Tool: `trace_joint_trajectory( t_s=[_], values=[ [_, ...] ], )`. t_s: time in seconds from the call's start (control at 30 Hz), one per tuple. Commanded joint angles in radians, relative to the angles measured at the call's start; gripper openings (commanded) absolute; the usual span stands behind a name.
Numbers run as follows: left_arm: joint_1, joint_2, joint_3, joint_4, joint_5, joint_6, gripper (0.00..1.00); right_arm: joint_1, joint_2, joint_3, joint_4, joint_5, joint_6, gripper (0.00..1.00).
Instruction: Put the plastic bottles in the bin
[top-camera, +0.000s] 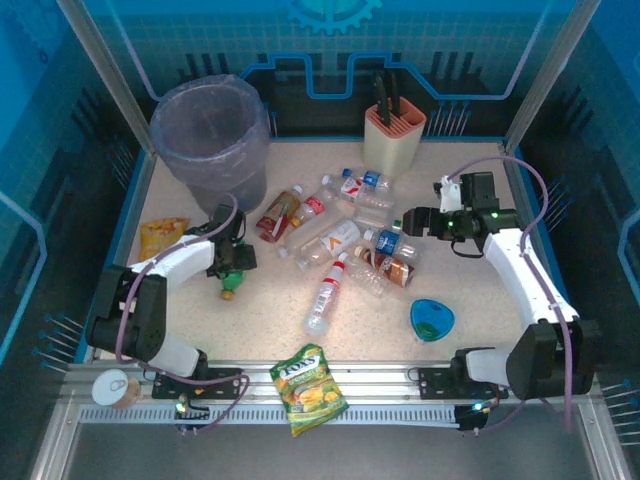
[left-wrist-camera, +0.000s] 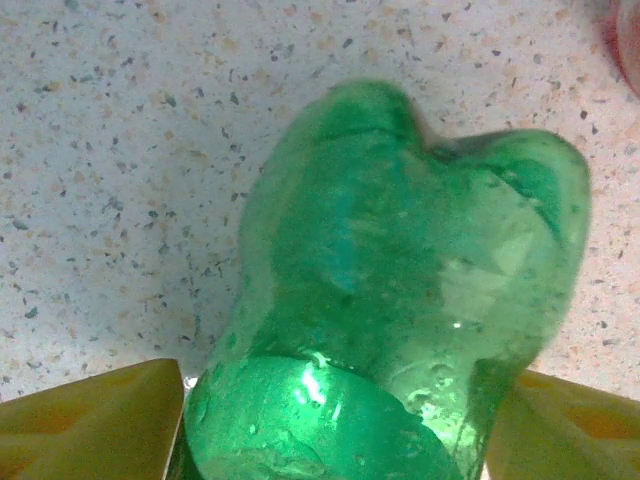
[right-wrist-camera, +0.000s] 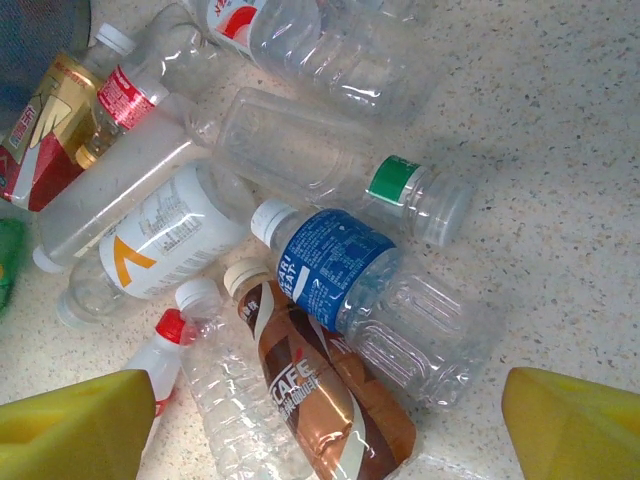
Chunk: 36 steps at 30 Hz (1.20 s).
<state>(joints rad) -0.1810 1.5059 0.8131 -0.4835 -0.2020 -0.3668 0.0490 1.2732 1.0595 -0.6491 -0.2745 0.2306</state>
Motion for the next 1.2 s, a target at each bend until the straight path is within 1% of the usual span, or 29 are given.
trace_joint_trajectory(
  t_s=[0.0, 0.07, 0.2, 0.3, 0.43, 0.57, 0.67, 0.73, 0.87, 0.93, 1.0, 1.07, 1.17],
  values=[
    [-0.021, 0.011, 0.035, -0.016, 0.002, 0.004, 0.72, -0.015, -0.021, 0.015, 0.02, -0.027, 0.041, 0.91],
    [-0.047, 0.007, 0.048, -0.029, 0.0, 0.012, 0.66, -0.019, -0.032, 0.006, 0.035, 0.002, 0.06, 0.91],
    [-0.076, 0.012, 0.082, -0.066, -0.003, 0.02, 0.6, -0.036, -0.046, -0.016, 0.068, 0.001, 0.097, 0.91],
    [-0.087, -0.003, 0.106, -0.097, 0.002, 0.027, 0.58, -0.047, -0.047, -0.024, 0.074, -0.005, 0.11, 0.91],
    [-0.113, -0.062, 0.153, -0.149, 0.026, 0.041, 0.56, -0.057, -0.045, -0.03, 0.075, -0.007, 0.114, 0.91],
    [-0.132, -0.145, 0.204, -0.193, 0.106, 0.066, 0.51, -0.063, -0.043, -0.037, 0.089, -0.012, 0.127, 0.91],
    [-0.173, -0.212, 0.269, -0.243, 0.096, 0.098, 0.5, -0.065, -0.039, -0.044, 0.105, -0.003, 0.131, 0.91],
    [-0.184, -0.247, 0.325, -0.272, 0.104, 0.107, 0.49, -0.066, -0.029, -0.044, 0.103, 0.012, 0.134, 0.91],
    [-0.187, -0.297, 0.455, -0.317, 0.118, 0.148, 0.47, -0.067, -0.025, -0.054, 0.121, 0.002, 0.147, 0.91],
    [-0.187, -0.31, 0.514, -0.331, 0.09, 0.188, 0.47, -0.068, -0.029, -0.068, 0.135, 0.004, 0.15, 0.91],
    [-0.184, -0.318, 0.578, -0.338, 0.035, 0.232, 0.47, -0.068, -0.031, -0.075, 0.129, 0.008, 0.148, 0.91],
    [-0.16, -0.304, 0.662, -0.356, 0.001, 0.266, 0.45, -0.069, -0.036, -0.085, 0.124, 0.006, 0.147, 0.91],
    [-0.081, -0.27, 0.767, -0.357, 0.026, 0.295, 0.45, -0.069, -0.054, -0.104, 0.119, 0.001, 0.147, 0.91]
  ],
)
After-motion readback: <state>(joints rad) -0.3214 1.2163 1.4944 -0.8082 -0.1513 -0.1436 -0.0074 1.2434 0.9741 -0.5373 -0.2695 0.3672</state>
